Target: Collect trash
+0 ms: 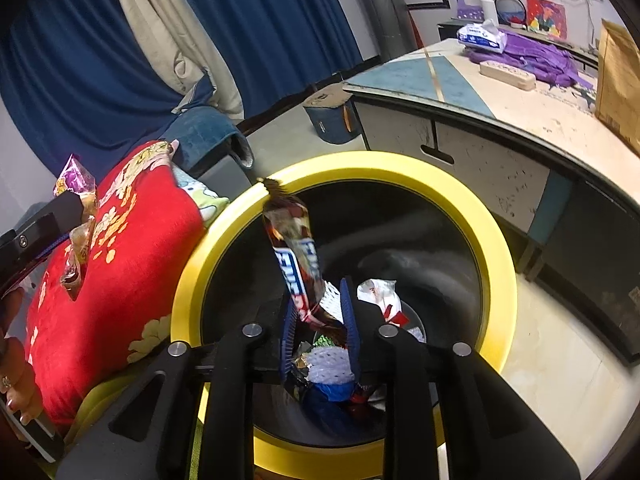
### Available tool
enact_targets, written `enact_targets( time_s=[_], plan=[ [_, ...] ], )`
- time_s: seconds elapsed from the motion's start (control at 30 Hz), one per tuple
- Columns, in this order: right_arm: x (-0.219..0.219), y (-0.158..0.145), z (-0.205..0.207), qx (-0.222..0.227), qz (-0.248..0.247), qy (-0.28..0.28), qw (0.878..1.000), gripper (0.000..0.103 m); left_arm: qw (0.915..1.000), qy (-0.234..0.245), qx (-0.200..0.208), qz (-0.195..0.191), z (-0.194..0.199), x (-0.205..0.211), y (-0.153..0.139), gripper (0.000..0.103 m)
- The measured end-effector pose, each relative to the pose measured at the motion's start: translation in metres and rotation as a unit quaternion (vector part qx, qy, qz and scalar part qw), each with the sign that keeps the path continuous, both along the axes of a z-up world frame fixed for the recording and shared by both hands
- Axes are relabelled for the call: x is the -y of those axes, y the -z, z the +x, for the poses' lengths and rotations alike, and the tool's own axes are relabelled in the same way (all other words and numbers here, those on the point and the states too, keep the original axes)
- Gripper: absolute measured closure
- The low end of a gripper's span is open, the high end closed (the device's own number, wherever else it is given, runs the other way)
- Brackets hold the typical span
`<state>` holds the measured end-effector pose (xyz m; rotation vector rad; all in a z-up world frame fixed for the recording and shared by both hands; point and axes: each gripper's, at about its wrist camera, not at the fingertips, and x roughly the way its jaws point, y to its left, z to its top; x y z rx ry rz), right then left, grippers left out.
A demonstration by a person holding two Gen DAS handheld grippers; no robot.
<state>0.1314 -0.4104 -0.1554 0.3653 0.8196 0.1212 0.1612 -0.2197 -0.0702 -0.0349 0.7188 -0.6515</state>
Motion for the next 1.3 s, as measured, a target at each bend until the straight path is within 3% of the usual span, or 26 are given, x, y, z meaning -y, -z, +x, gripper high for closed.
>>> enact_targets(
  time_s=[0.13,0.3,0.67,0.9,1.0,1.23,1.3],
  plan=[
    [0.007,0.007,0.001,-0.007,0.010,0.011,1.000,0.078,0.9999,0.006,-0.008,0.003,0.003,0.006,0.005,0.087],
    [0.017,0.008,-0.001,-0.005,0.021,0.030,0.999,0.067,0.9998,0.015,-0.013,0.004,0.005,0.011,0.009,0.086],
    [0.027,-0.004,-0.006,0.015,0.031,0.058,0.998,0.052,0.9999,0.003,-0.007,-0.012,0.002,-0.001,0.005,0.036],
    [0.035,-0.012,-0.008,0.022,0.036,0.074,0.996,0.050,0.9994,0.019,-0.008,-0.029,0.002,-0.002,0.000,0.034],
    [0.044,-0.021,-0.010,0.034,0.031,0.090,0.995,0.050,0.9996,0.022,-0.014,0.002,0.006,0.006,0.009,0.029],
    [0.049,-0.031,-0.011,0.048,0.032,0.098,0.994,0.049,0.9990,0.020,-0.035,0.017,0.009,0.003,0.029,0.028],
    [0.045,-0.032,-0.010,0.049,0.033,0.092,0.994,0.049,0.9991,0.015,-0.038,0.011,0.009,-0.003,0.028,0.023]
  ],
)
